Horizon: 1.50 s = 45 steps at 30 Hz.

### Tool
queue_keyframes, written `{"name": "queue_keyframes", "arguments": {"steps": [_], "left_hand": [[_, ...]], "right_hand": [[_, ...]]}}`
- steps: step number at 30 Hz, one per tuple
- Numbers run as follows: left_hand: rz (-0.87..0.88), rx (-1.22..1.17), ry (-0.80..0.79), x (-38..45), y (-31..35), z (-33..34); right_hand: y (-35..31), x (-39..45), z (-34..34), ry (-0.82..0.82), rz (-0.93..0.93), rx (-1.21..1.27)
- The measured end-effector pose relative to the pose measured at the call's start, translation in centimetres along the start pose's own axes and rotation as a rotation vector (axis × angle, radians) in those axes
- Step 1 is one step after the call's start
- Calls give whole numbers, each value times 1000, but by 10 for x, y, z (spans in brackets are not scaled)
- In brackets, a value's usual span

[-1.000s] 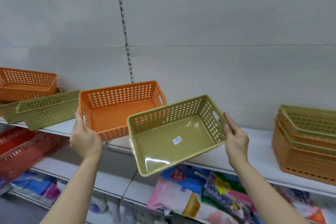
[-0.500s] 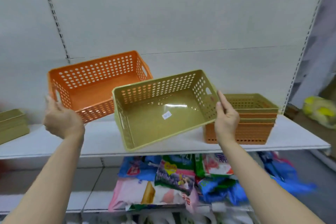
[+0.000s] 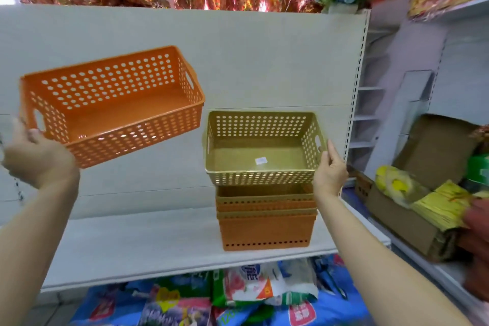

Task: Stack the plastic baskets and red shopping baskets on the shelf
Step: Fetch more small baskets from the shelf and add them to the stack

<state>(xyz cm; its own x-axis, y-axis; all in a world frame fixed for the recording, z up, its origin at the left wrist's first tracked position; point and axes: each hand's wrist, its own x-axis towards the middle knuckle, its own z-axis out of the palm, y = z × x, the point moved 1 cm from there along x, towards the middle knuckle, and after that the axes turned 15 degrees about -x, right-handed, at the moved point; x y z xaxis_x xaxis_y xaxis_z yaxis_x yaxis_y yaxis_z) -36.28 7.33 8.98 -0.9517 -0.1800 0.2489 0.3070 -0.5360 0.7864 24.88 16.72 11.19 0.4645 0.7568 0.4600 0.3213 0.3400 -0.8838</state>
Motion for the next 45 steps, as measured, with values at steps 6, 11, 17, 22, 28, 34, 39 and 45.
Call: {"name": "queue_keyframes", "arguments": {"steps": [6,11,17,22,28,34,39,45], "left_hand": [[127,42,-261,-207,198,32],[117,191,-376,-260,190,62],[88,286,-536,-315,176,81],[97,383,-642,-341,149,86],[5,495,-749,-358,110,85],[-65,522,-874,-366,79,56],[-320,257,-1120,-365,46,19],[-323,194,-1123,-375,44,8]], "right_hand": [[33,29,19,-87,80,-116],[51,31,30,-149,144,-264],[68,33,44,-241,178,-395],[90,35,41,-393,226,-346],[67,56,23,-418,165,161],[67,54,27,-535,14,-130],[88,37,27,-480,-26,-277],[101,32,36,-427,-2,-255]]}}
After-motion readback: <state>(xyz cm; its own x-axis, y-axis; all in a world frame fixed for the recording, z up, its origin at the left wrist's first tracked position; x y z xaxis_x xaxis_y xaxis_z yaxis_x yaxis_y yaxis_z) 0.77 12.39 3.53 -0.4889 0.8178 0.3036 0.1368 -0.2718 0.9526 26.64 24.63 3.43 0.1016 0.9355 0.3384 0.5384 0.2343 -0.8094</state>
